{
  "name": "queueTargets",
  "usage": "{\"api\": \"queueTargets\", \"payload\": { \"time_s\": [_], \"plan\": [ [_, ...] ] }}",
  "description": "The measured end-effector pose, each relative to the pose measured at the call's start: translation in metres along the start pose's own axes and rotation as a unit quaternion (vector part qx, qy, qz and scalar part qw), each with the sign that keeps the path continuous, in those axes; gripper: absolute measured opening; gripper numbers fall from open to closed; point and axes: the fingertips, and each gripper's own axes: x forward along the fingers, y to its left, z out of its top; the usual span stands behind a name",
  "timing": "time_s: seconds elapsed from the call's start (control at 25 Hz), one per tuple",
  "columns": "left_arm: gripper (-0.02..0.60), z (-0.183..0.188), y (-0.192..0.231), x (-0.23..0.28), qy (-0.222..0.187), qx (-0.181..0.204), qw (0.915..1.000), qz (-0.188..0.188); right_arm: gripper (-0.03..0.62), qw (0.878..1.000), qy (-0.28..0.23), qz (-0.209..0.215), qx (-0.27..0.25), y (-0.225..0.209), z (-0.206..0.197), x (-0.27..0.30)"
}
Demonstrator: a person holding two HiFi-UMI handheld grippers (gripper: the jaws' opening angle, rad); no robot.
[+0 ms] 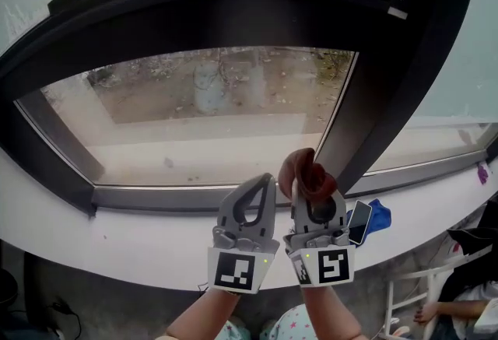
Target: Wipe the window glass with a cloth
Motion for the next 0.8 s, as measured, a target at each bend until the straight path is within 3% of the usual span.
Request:
{"api": "queueTargets", "payload": {
  "time_s": [0.2, 0.48, 0.6, 0.8],
  "plan": [
    [0.02, -0.068, 0.016, 0.001, -0.028, 0.036, 0.9989, 0.006, 0.069, 0.999, -0.04, 0.003, -0.036, -0.003, -0.066, 0.004],
    [0.02, -0.148, 0.039, -0.025, -0.012, 0.047, 0.9983, 0.034, 0.069, 0.997, -0.042, 0.01, -0.059, 0.018, -0.14, -0.01],
    [0.02, -0.159, 0.044, -0.026, 0.006, 0.049, 0.9981, 0.037, 0.069, 0.998, -0.041, 0.01, -0.055, 0.022, -0.145, -0.011],
    [0.02, -0.144, 0.042, -0.029, -0.003, 0.047, 0.9981, 0.04, 0.069, 0.989, -0.082, 0.033, -0.116, 0.032, -0.101, -0.004]
  ]
}}
